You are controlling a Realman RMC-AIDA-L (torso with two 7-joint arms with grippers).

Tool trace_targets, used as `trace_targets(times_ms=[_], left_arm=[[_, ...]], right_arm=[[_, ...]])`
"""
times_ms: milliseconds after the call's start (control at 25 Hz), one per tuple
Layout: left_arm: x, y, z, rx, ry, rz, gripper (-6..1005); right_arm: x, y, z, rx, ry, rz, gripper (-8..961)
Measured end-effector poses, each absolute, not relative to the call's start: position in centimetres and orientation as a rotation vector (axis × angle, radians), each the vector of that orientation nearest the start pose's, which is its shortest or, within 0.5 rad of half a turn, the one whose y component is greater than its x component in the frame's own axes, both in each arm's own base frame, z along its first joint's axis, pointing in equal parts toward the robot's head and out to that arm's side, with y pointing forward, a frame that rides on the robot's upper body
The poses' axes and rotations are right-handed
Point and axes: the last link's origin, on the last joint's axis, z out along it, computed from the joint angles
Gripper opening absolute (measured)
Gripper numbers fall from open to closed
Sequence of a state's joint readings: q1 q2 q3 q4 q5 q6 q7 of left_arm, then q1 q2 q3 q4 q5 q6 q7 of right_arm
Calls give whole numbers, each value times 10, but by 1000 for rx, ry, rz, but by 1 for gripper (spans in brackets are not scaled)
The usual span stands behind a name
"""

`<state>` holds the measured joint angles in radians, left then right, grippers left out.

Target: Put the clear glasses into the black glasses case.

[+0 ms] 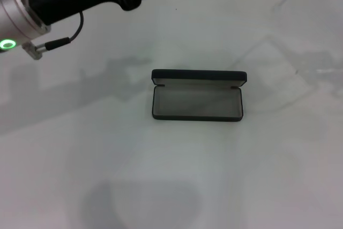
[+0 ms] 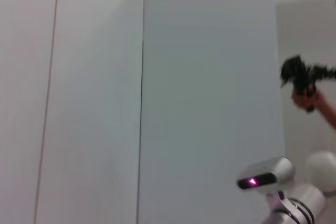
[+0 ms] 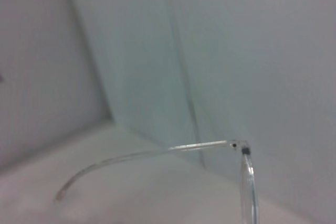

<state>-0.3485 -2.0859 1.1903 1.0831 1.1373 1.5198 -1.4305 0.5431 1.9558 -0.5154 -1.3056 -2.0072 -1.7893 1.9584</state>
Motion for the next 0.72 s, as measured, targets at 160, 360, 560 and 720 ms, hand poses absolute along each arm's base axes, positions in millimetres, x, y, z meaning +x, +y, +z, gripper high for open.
trace_targets(times_ms=[160,360,560,720], left_arm=[[-137,320,58,-2469,-169,-1530,440],[-122,317,57,-2528,-158,-1677,413],[-110,311,53,-2611,-98,-1723,374],[-104,307,50,-2663,-60,-1746,314]], right_arm=[[211,315,187,-2534,388,819,83],[211,301,164,-2594,199,1023,83],[208,312,126,-2652,154,1171,83],[198,324,110,-2675,124,1220,83]])
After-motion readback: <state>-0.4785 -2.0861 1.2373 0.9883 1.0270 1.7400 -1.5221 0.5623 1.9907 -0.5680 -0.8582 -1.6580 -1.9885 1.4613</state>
